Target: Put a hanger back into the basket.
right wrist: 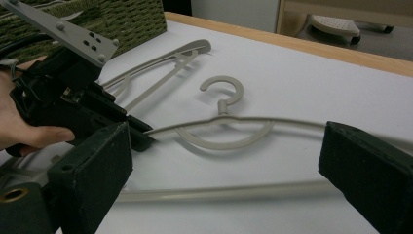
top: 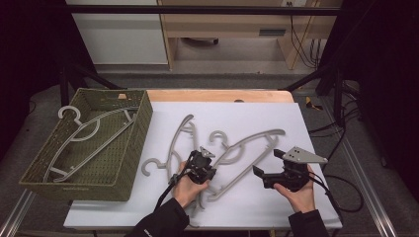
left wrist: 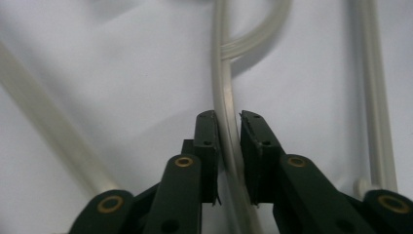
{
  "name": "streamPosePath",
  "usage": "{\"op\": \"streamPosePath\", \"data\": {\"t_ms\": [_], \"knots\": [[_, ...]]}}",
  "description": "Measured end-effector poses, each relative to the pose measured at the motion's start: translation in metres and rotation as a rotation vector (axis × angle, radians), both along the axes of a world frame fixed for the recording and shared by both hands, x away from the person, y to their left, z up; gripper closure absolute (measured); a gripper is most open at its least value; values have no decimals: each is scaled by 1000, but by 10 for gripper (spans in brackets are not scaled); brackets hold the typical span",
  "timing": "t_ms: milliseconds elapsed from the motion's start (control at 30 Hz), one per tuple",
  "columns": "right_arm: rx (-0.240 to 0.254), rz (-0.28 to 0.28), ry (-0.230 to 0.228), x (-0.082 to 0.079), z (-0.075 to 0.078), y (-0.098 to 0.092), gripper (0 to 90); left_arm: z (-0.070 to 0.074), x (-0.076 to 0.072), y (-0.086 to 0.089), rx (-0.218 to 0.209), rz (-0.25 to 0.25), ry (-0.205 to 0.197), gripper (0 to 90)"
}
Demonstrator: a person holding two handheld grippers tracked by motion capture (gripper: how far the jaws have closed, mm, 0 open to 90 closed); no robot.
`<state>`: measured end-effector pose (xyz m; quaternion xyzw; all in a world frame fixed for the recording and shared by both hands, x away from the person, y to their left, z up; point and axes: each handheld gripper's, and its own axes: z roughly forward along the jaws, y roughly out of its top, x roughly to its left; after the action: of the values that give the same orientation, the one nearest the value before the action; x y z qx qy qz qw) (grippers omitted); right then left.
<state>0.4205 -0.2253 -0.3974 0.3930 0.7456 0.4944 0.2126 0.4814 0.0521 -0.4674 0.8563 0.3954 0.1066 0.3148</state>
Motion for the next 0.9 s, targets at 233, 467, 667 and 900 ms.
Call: {"op": "streamPosePath", "data": {"t_ms": [233,467,667,900], "knots": [[-3,2,0,0,0,-1,57,1,1,0,5,-45,3,711],[-2,-2,4,0,0,0,57,0,3,-1,15,-9,6,787],[-1,3,2,0,0,-1,57,1,1,-4,34,2,-10,805],[-3,-3,-1,0,0,-1,57,3,-2,-4,-24,15,-14,816]]}}
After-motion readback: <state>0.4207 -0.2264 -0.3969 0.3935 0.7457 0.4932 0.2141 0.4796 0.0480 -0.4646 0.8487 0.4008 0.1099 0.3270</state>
